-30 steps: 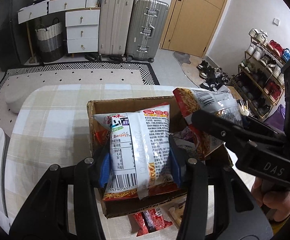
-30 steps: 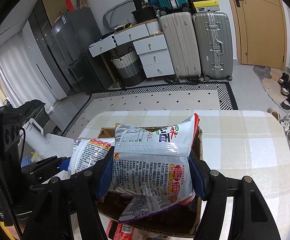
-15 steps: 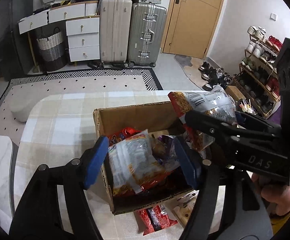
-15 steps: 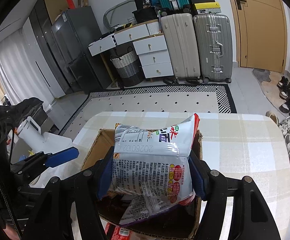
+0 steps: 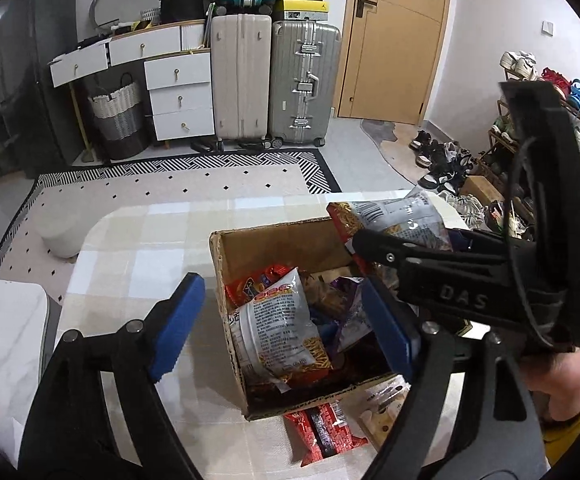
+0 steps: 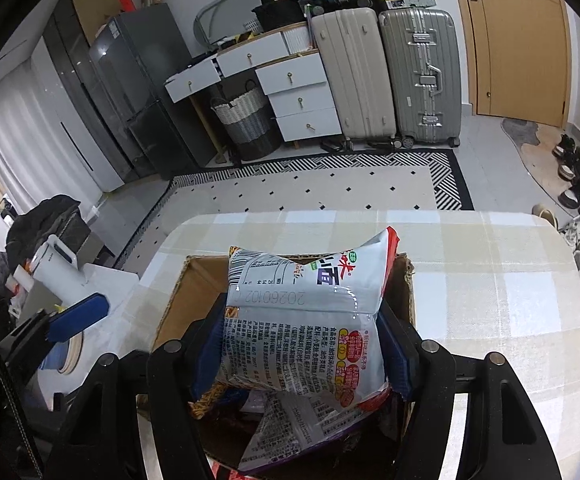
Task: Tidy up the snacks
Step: 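Withdraw both tools from the box toward the last two snacks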
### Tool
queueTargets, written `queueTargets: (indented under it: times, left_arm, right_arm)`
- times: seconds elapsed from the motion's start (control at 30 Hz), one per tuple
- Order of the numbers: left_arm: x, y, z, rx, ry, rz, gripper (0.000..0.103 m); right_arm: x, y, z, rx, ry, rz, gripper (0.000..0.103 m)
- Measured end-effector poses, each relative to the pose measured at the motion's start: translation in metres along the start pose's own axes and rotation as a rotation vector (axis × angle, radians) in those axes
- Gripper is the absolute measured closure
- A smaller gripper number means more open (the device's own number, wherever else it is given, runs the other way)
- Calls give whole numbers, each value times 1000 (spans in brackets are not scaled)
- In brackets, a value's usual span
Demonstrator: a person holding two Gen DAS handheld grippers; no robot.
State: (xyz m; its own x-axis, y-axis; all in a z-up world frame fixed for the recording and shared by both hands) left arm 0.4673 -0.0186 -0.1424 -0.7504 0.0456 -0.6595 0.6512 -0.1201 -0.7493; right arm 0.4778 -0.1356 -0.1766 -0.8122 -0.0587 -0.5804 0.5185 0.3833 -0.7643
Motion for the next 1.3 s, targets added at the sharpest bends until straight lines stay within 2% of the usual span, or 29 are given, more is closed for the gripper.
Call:
queueTargets:
  times: [0.17,0.57,0.73,0.83,0.9,1.0,1.03,1.07,1.3]
  left_arm:
    - [1,-13,-4,-48,0,8,22]
    - [7,-59,4,-61,3,45,22]
    - [12,-92,12,-70,12,80,21]
    - [13,-115,15,-69,13,101,20]
    - [15,-132,18,-70,14,116,19]
    - [21,-159,23,-70,17,142,9]
    - [23,-171,25,-76,18,159,2]
    - [25,-181,26,-82,18,178,0]
    - [49,-251,38,-87,16,252,0]
  right_arm:
    - [0,0,0,4,1,-11,32]
    - [0,-49,-9,-5,-13,81,30]
    - [3,-87,-19,-6,-29,143,30]
    - [8,-117,-27,-9,-44,191,22]
    - [13,-142,-36,-5,-66,234,21]
    - [22,-174,-46,-7,-91,283,16]
    - [26,-187,-50,-8,-97,303,10]
    - [29,-195,-53,-7,-100,316,8]
    - [64,-271,-77,-19,-151,418,1]
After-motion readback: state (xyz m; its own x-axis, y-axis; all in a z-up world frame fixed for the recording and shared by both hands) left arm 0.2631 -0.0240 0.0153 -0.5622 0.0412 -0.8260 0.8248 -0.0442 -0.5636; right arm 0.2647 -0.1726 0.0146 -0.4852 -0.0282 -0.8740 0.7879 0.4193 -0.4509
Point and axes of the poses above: each gripper's, at about its wrist camera, not at the fingertips, and y roughly the way its jaws point, z to its right, x to its underside, the point moved 10 cm from there along y, roughly the way its jaws point, and after that the axes turned 5 degrees about -z, right-handed, at the moved point
